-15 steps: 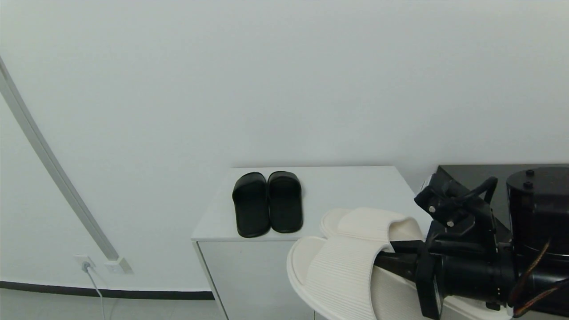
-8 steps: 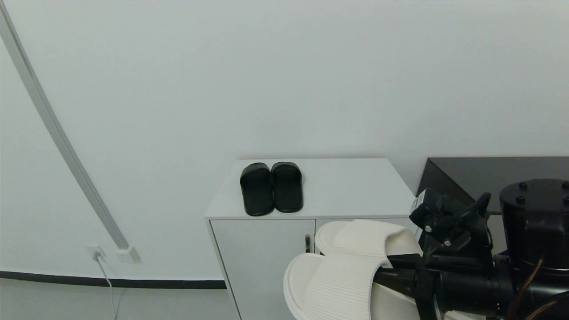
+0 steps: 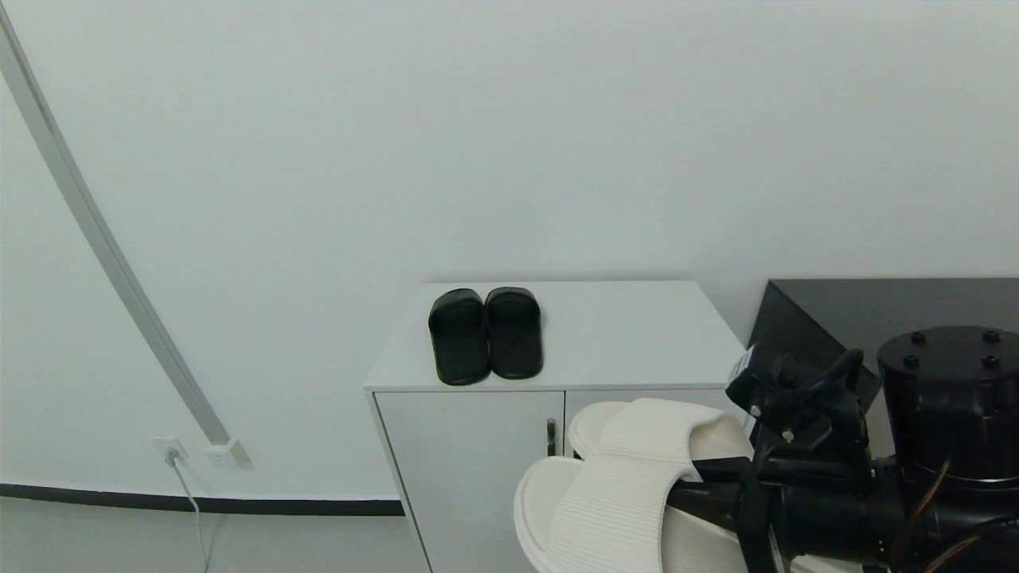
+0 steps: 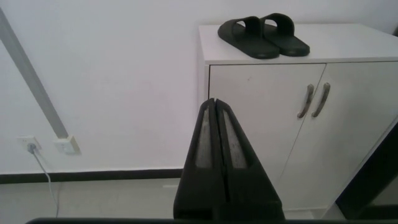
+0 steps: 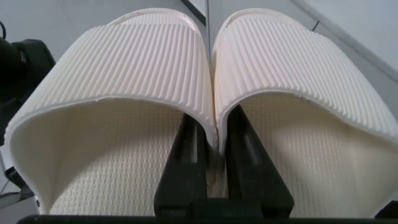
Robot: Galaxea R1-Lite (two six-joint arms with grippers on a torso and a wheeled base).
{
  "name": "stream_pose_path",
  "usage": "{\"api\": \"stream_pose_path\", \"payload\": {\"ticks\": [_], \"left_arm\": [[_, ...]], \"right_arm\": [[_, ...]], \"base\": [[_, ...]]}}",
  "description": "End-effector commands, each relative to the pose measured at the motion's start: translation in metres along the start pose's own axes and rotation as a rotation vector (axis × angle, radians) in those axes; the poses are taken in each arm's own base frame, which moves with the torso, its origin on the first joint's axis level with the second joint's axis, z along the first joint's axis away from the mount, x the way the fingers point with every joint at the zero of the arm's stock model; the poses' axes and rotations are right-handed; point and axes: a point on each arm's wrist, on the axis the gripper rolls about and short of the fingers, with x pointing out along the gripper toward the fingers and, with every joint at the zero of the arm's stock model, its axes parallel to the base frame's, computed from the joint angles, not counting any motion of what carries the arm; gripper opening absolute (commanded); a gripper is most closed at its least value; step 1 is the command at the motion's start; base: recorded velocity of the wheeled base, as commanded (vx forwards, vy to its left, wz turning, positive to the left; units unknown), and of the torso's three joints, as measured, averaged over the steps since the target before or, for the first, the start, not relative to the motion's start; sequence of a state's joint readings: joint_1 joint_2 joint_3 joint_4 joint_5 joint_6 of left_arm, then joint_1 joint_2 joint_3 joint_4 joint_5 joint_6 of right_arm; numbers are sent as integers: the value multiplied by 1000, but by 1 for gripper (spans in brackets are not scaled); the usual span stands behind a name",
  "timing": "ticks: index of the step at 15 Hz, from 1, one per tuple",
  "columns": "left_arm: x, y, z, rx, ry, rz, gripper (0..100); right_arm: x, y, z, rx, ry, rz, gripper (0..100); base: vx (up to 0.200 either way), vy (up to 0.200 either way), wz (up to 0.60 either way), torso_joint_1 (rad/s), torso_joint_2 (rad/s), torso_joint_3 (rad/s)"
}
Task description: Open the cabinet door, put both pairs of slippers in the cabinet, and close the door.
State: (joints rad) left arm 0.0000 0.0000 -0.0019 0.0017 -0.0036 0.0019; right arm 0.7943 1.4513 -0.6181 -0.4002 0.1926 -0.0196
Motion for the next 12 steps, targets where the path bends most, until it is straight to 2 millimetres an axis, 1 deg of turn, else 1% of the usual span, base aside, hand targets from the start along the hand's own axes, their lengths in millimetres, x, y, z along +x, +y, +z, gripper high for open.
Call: {"api": "stream_pose_path", "payload": {"ticks": [1, 5, 6, 12], "left_arm": [[0, 0, 0, -3, 2, 2, 0], [0, 0, 0, -3, 3, -3, 0], [0, 0, 0, -3, 3, -3, 100], [0, 0, 0, -2, 2, 1, 100]], "right_arm": [[-1, 0, -2, 2, 7, -2, 0], [-1, 0, -3, 1, 10, 0, 0], [0, -1, -4, 0, 13, 0, 0], [0, 0, -6, -13, 22, 0, 0]], "base": [[0, 0, 0, -144, 334, 178], [0, 0, 0, -159, 376, 208], [0, 0, 0, -173, 417, 227], [0, 0, 0, -221, 540, 310]]}}
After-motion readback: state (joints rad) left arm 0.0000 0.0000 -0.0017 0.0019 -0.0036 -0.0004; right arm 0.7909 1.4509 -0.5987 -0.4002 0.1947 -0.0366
